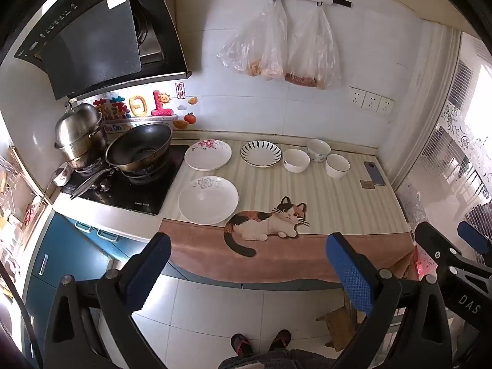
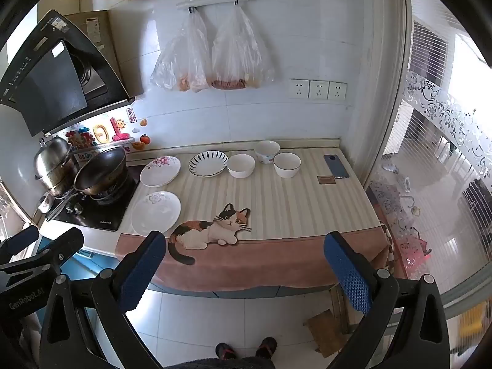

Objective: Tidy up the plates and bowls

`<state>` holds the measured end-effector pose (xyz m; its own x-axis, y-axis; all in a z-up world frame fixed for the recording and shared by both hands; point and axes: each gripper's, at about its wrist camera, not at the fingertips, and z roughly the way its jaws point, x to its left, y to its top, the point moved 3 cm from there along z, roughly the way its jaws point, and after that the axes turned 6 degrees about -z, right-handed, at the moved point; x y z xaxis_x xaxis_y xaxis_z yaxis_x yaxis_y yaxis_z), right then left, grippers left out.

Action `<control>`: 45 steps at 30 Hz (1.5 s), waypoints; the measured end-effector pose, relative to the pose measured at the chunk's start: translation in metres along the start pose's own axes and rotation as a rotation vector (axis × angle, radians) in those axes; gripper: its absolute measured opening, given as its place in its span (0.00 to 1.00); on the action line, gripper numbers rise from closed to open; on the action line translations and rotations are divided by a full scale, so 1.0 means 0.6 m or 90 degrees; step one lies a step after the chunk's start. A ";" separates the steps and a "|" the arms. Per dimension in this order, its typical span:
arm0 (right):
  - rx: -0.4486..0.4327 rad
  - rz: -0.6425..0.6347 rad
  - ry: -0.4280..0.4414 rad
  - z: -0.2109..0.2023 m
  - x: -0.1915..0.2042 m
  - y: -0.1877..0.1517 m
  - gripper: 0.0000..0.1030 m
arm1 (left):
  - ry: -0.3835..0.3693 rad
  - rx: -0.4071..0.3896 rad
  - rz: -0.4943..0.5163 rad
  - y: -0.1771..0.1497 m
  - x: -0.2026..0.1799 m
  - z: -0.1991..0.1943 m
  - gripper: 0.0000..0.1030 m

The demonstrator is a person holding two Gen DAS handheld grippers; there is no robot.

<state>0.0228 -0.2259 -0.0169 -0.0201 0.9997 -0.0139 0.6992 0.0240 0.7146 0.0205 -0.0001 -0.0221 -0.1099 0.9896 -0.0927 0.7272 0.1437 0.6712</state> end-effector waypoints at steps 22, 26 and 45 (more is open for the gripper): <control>0.004 0.000 0.003 0.013 0.006 0.004 1.00 | -0.001 -0.007 -0.002 0.009 0.006 0.005 1.00; 0.004 0.000 0.004 0.018 0.014 0.006 1.00 | 0.000 -0.010 -0.007 0.009 0.010 0.008 1.00; 0.005 0.000 0.006 0.021 0.017 0.013 1.00 | -0.001 -0.011 -0.008 0.011 0.013 0.010 1.00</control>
<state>0.0369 -0.2157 -0.0203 -0.0260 0.9996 -0.0075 0.7043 0.0236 0.7095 0.0284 0.0088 -0.0227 -0.1179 0.9878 -0.1015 0.7143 0.1554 0.6824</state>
